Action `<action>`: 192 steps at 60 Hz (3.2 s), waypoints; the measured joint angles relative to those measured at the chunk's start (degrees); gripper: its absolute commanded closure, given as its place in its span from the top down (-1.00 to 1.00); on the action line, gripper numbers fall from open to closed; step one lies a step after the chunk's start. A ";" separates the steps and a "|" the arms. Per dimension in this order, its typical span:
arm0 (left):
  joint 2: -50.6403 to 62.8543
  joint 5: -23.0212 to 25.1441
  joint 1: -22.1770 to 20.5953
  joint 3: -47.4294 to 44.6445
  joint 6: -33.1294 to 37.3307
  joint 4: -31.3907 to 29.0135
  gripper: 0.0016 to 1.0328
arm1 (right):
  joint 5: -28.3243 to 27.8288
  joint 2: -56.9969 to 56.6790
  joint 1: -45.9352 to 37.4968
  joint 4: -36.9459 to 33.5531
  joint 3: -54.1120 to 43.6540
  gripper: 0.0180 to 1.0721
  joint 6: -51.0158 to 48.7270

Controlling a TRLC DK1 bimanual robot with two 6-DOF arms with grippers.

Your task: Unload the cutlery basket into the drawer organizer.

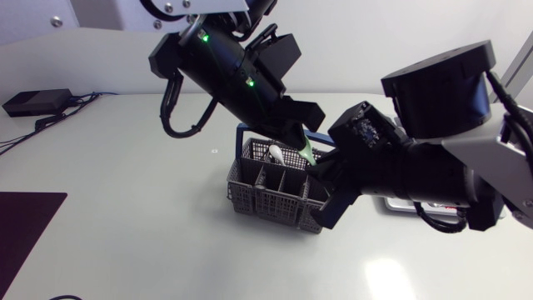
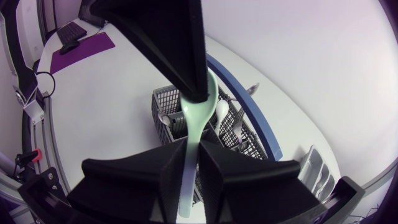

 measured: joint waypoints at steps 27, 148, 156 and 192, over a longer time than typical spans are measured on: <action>-0.02 0.22 0.76 1.25 -0.02 -0.39 0.48 | -0.46 -1.31 0.39 -1.09 -0.09 -0.80 -1.68; -15.58 -25.42 -5.64 -27.61 52.96 10.45 0.65 | -22.29 45.83 -81.44 -7.45 15.89 0.45 -97.11; -14.03 -27.17 -6.62 -27.80 53.96 12.24 0.54 | -23.47 41.81 -81.40 -7.52 14.91 0.79 -94.79; -8.50 -31.58 -6.25 -32.70 54.10 24.17 -0.17 | -32.79 13.40 -72.30 -7.82 -3.54 0.79 -75.38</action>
